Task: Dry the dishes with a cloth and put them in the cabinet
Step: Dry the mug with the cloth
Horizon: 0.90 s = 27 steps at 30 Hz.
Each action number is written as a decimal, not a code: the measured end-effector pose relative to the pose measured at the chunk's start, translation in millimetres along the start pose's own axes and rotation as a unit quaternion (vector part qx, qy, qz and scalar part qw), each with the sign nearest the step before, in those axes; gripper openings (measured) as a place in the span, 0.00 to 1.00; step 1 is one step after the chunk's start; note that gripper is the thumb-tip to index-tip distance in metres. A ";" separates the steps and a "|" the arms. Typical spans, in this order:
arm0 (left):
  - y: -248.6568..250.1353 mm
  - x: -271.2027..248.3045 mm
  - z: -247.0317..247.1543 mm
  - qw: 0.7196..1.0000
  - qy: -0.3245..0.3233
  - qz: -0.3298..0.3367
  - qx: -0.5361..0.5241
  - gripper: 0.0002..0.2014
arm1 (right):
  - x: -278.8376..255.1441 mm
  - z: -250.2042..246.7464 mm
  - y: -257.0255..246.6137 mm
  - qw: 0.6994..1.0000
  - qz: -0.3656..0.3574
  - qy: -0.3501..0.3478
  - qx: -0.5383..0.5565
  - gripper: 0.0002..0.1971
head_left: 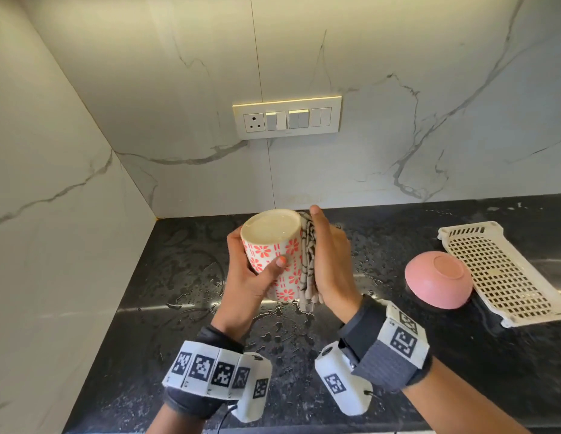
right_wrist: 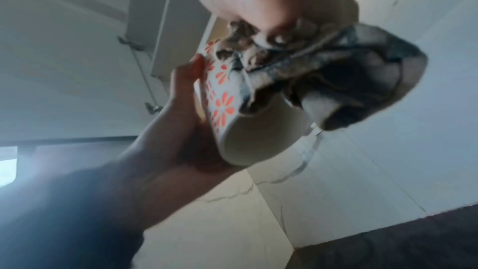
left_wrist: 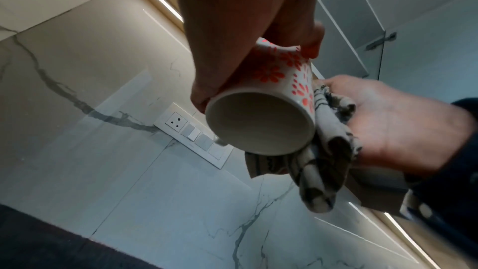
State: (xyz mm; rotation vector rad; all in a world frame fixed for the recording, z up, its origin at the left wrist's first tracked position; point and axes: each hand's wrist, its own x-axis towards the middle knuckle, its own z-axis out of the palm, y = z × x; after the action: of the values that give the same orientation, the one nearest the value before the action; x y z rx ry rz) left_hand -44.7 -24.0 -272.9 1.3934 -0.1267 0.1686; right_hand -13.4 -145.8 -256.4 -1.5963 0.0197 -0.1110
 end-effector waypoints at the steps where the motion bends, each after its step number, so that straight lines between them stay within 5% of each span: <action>1: 2.9 0.4 -0.3 1.000 0.001 0.004 -0.005 0.44 | -2.8 0.8 -2.2 1.000 -0.023 0.007 -0.010 0.34; 5: 5.2 1.4 -2.0 1.000 0.000 0.023 0.002 0.43 | 8.1 -3.5 -8.9 0.998 -0.024 -0.053 -0.006 0.37; 8: 1.9 -1.0 0.5 1.000 0.008 0.022 0.010 0.43 | 27.7 -5.3 -6.0 0.992 0.059 -0.115 -0.009 0.36; 12: -0.7 -1.0 1.8 0.999 0.002 0.007 0.041 0.42 | 41.4 -5.1 2.7 0.965 0.189 -0.173 0.052 0.21; 19: -6.2 -2.7 -0.2 0.997 -0.004 -0.016 0.078 0.34 | 43.7 -7.3 29.1 0.957 0.232 -0.152 0.082 0.20; 22: -3.8 -6.1 -1.9 0.994 -0.019 0.011 0.106 0.34 | 41.6 -15.6 34.8 0.927 0.301 -0.140 0.174 0.18; 25: -0.5 -7.1 -1.4 0.990 -0.021 0.044 0.135 0.37 | 43.7 -36.8 40.2 0.894 0.350 -0.137 0.243 0.29; 27: -0.4 -5.0 -3.5 0.985 -0.010 0.054 0.161 0.37 | 45.3 -51.0 31.5 0.902 0.316 -0.140 0.260 0.31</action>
State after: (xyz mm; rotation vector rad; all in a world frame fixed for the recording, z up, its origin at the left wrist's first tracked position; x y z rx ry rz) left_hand -49.5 -20.9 -274.9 1.7115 -0.1978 0.2735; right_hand 29.2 -201.2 -283.9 -0.9931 0.2623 0.5785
